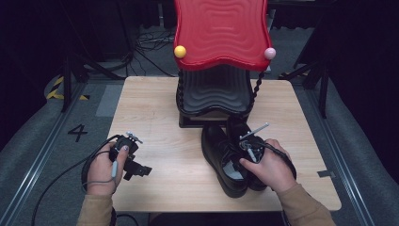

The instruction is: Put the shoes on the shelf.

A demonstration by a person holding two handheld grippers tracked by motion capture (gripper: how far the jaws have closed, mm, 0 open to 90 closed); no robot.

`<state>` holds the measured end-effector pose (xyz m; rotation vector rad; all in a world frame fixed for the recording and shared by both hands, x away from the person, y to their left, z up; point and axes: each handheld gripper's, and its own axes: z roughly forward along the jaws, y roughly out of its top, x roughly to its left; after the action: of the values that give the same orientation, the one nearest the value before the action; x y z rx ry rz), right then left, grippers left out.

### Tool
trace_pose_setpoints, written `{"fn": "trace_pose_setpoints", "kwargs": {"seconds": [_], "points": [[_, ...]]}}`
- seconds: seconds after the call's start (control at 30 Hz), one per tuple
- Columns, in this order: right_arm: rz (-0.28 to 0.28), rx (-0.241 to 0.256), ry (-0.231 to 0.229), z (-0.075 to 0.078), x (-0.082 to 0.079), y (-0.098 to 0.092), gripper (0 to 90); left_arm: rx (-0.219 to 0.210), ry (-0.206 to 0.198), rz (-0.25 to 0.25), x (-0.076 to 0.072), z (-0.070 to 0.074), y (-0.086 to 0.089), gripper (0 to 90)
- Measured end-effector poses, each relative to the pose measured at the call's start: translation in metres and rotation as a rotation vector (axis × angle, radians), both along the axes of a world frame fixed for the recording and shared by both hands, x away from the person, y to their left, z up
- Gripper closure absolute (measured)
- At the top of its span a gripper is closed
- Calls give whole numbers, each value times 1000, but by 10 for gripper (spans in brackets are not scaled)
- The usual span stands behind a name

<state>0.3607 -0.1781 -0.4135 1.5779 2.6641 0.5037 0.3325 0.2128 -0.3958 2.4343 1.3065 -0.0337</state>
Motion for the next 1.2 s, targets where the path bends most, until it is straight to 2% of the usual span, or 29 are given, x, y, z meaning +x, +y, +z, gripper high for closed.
{"fn": "trace_pose_setpoints", "kwargs": {"seconds": [0.03,0.1,0.17,0.23,0.3,0.4,0.47,0.67,0.77,0.83,0.97,1.2], "points": [[0,0,0,0,0,0,463,0,0,0,0,0,0,177],[13,-43,-23,-1,-3,7,464,3,2,-3,0,0,-1,177],[36,-45,-20,-3,-5,10,434,3,6,-6,1,-1,-3,177],[38,-49,-18,-4,-4,9,447,4,6,-9,1,-1,-3,177],[13,-54,-11,-3,0,6,540,4,3,-8,0,0,-3,177],[-18,-63,-39,-7,7,1,700,1,2,-6,0,0,-3,177],[-14,-73,-36,-9,9,1,733,6,-1,-7,0,0,-2,177],[-10,-62,-8,-8,13,-1,773,-1,4,-1,1,-1,-1,177],[-7,-72,10,-7,15,-1,784,-2,-6,-1,3,0,0,177],[-6,-74,41,-6,17,-1,793,-5,-5,-5,3,0,-1,177],[-6,-91,55,-4,19,-4,806,-9,1,-9,4,-1,-1,177],[-19,-51,111,1,24,-14,812,-4,-4,-8,3,0,0,177]]}}
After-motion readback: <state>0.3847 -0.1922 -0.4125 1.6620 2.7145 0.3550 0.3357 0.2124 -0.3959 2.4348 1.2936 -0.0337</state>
